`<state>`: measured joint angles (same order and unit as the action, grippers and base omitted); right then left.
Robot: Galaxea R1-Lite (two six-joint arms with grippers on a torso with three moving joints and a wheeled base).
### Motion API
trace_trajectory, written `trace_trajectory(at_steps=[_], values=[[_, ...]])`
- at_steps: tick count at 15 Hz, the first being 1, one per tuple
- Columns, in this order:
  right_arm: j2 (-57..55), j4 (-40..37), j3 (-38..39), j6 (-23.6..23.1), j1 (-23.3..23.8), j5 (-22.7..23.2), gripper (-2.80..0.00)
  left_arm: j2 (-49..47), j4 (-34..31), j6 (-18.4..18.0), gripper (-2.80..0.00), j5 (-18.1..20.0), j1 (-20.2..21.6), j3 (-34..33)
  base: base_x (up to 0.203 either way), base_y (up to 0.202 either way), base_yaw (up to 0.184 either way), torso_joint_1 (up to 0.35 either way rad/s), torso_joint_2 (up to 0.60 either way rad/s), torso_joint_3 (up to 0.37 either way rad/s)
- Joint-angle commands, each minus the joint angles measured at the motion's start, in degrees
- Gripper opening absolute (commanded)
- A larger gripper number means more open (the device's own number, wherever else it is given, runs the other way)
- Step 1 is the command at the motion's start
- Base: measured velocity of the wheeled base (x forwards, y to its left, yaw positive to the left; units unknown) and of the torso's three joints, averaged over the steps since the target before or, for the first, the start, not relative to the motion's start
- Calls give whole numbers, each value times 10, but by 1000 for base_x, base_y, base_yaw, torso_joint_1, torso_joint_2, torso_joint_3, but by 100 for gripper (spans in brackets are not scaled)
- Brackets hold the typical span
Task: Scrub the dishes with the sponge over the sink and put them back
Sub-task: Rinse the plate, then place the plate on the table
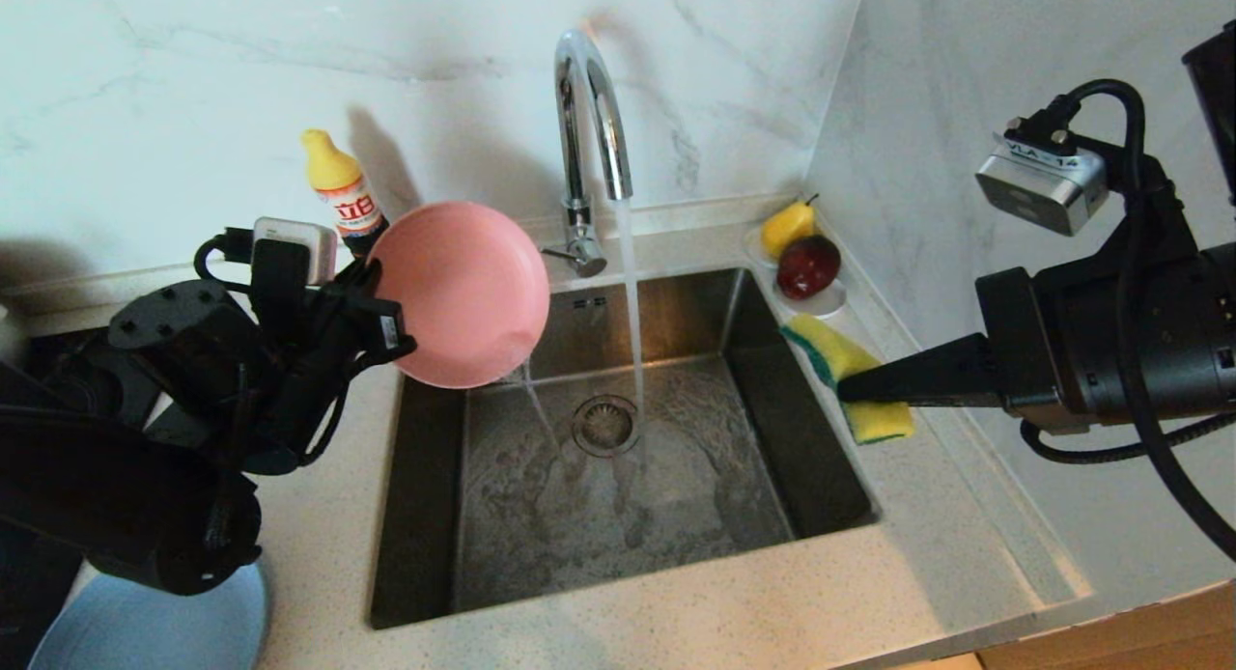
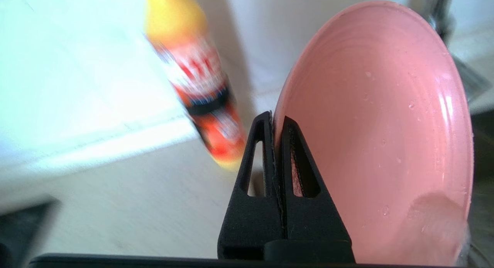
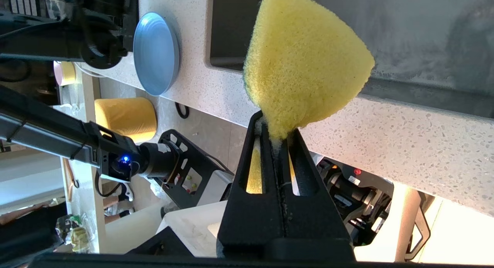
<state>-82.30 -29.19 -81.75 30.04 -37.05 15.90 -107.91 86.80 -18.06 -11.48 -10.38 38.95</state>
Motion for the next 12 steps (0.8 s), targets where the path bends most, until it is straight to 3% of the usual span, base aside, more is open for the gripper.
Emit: trace_trajectory(at_steps=[1,6,12], values=[[-4,-2,0,1,0,0,-280,21,9,-16,-280,0,9,-2,0,0,0,0,0,0],[-8,-2,3,1,11,1,-280,55,9,-86,-280,26,10,-10,0,0,0,0,0,0],[-10,-2,0,1,12,1,-280,80,9,-81,-280,27,10,-13,0,0,0,0,0,0]])
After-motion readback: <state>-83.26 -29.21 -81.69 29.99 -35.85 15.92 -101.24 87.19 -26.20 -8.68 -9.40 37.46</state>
